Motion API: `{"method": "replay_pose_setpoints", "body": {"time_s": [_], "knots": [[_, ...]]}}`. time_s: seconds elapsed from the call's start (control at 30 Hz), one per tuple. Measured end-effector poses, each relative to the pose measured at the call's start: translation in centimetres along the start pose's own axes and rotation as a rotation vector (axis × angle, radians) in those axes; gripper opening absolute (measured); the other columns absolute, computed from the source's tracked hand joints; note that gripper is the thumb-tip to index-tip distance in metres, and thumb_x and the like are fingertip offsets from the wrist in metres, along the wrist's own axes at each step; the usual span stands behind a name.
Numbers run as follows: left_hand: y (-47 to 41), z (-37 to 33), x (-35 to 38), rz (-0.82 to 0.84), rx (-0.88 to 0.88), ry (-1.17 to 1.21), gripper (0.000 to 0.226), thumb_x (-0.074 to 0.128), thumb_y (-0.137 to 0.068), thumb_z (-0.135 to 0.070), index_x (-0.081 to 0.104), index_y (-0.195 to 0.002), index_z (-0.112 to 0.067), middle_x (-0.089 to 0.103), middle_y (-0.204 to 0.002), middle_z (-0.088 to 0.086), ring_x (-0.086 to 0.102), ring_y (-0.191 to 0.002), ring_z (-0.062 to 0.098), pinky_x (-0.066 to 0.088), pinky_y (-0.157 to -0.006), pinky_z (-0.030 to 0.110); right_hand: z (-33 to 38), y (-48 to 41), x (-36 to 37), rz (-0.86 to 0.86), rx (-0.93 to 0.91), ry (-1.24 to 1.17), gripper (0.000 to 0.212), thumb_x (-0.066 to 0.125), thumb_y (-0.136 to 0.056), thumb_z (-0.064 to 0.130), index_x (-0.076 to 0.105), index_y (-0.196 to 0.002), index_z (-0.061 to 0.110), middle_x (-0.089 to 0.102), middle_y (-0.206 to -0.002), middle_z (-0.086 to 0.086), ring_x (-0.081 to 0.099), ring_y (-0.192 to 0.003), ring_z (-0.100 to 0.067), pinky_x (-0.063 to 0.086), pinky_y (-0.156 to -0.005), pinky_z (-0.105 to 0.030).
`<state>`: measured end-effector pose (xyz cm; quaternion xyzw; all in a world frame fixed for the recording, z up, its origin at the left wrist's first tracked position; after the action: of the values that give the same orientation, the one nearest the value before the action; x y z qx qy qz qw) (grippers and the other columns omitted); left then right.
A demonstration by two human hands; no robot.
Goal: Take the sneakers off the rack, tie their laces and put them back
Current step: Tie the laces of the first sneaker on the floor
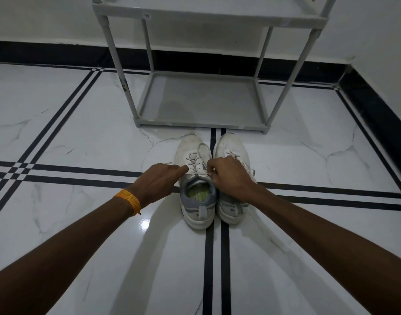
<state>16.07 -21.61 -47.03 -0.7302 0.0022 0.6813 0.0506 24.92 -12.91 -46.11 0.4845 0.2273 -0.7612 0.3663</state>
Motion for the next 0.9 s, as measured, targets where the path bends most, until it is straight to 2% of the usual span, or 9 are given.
{"method": "replay_pose_setpoints", "body": {"time_s": [0.3,0.43,0.5,0.57,0.63,0.7,0.77,0.83,0.9], "knots": [[-0.1,0.5,0.5,0.026,-0.055,0.049,0.047,0.074,-0.082,-0.026,0.052,-0.121,-0.011,0.071,-0.105,0.014,0.067,-0.084,0.031,0.056,-0.073,0.038,-1.1,0.3,0.9,0.019,0.107,-0.043,0.010,0.062,-0.083,0.014,0.071,-0.078,0.011,0.072,-0.078,-0.009,0.067,-0.076,-0.024,0.054,-0.068,-0.034],[0.1,1.9,0.0,0.075,-0.223,0.075,0.023,0.063,-0.090,-0.027,0.063,-0.109,-0.014,0.072,-0.099,0.008,0.064,-0.083,0.025,0.051,-0.072,0.032,-1.6,0.9,0.7,0.222,0.185,-0.173,0.021,0.064,-0.087,0.015,0.071,-0.070,0.004,0.073,-0.064,-0.009,0.067,-0.057,-0.013,0.053,-0.063,-0.027],[0.6,3.2,-0.5,0.098,-0.306,0.154,0.020,0.056,-0.093,-0.026,0.070,-0.100,-0.014,0.073,-0.096,0.007,0.059,-0.084,0.022,0.045,-0.069,0.029,-1.8,1.4,0.0,0.333,0.231,-0.314,0.020,0.065,-0.089,0.019,0.072,-0.074,0.008,0.074,-0.067,-0.004,0.068,-0.060,-0.010,0.049,-0.064,-0.023],[1.1,4.1,-1.0,0.118,-0.387,0.336,0.027,0.057,-0.093,-0.029,0.073,-0.092,-0.007,0.070,-0.095,0.009,0.057,-0.085,0.023,0.040,-0.068,0.029,-1.9,1.5,-1.1,0.368,0.271,-0.557,0.018,0.064,-0.090,0.020,0.073,-0.083,0.007,0.076,-0.080,-0.006,0.072,-0.081,-0.019,0.052,-0.078,-0.028],[1.4,4.5,-1.3,0.101,-0.487,0.679,0.030,0.058,-0.093,-0.029,0.072,-0.092,-0.003,0.068,-0.100,0.005,0.061,-0.090,0.022,0.045,-0.069,0.028,-1.6,1.1,-2.1,0.336,0.278,-0.830,0.020,0.062,-0.092,0.020,0.074,-0.092,0.004,0.077,-0.094,-0.005,0.068,-0.099,-0.022,0.049,-0.093,-0.034],[1.7,3.8,-0.9,0.064,-0.566,1.101,0.028,0.054,-0.096,-0.025,0.072,-0.100,-0.003,0.069,-0.104,0.001,0.064,-0.096,0.020,0.049,-0.074,0.024,-0.8,0.8,-2.1,0.287,0.256,-0.957,0.022,0.060,-0.093,0.020,0.074,-0.099,0.003,0.074,-0.108,0.000,0.064,-0.108,-0.016,0.048,-0.091,-0.030],[1.7,3.1,-0.4,-0.025,-0.607,1.412,0.032,0.047,-0.100,-0.024,0.069,-0.097,-0.001,0.071,-0.108,0.009,0.066,-0.103,0.023,0.052,-0.083,0.029,-0.1,0.9,-0.9,0.254,0.272,-1.108,0.027,0.056,-0.096,0.017,0.068,-0.112,-0.002,0.071,-0.117,-0.001,0.064,-0.111,-0.013,0.050,-0.089,-0.023],[1.7,2.6,0.5,-0.139,-0.641,1.622,0.032,0.043,-0.102,-0.024,0.066,-0.092,-0.004,0.071,-0.113,0.015,0.067,-0.108,0.026,0.051,-0.092,0.035,0.3,0.8,0.7,0.221,0.307,-1.371,0.031,0.053,-0.097,0.011,0.058,-0.121,-0.008,0.069,-0.122,-0.010,0.064,-0.116,-0.020,0.052,-0.095,-0.029],[1.8,2.6,1.2,-0.245,-0.682,1.684,0.032,0.043,-0.102,-0.026,0.066,-0.096,-0.005,0.071,-0.111,0.015,0.068,-0.106,0.027,0.052,-0.094,0.036,0.2,0.7,1.6,0.170,0.345,-1.541,0.031,0.052,-0.097,0.007,0.056,-0.124,-0.008,0.069,-0.120,-0.015,0.065,-0.115,-0.024,0.054,-0.095,-0.033]]}}
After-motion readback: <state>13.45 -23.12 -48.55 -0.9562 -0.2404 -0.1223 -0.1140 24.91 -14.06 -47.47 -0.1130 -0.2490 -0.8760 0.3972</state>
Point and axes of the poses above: each hand's wrist, its own y-axis away from the middle knuckle, its own x-axis out of the palm, z = x × y, the point moved 10 cm from there along -y, towards the middle knuckle
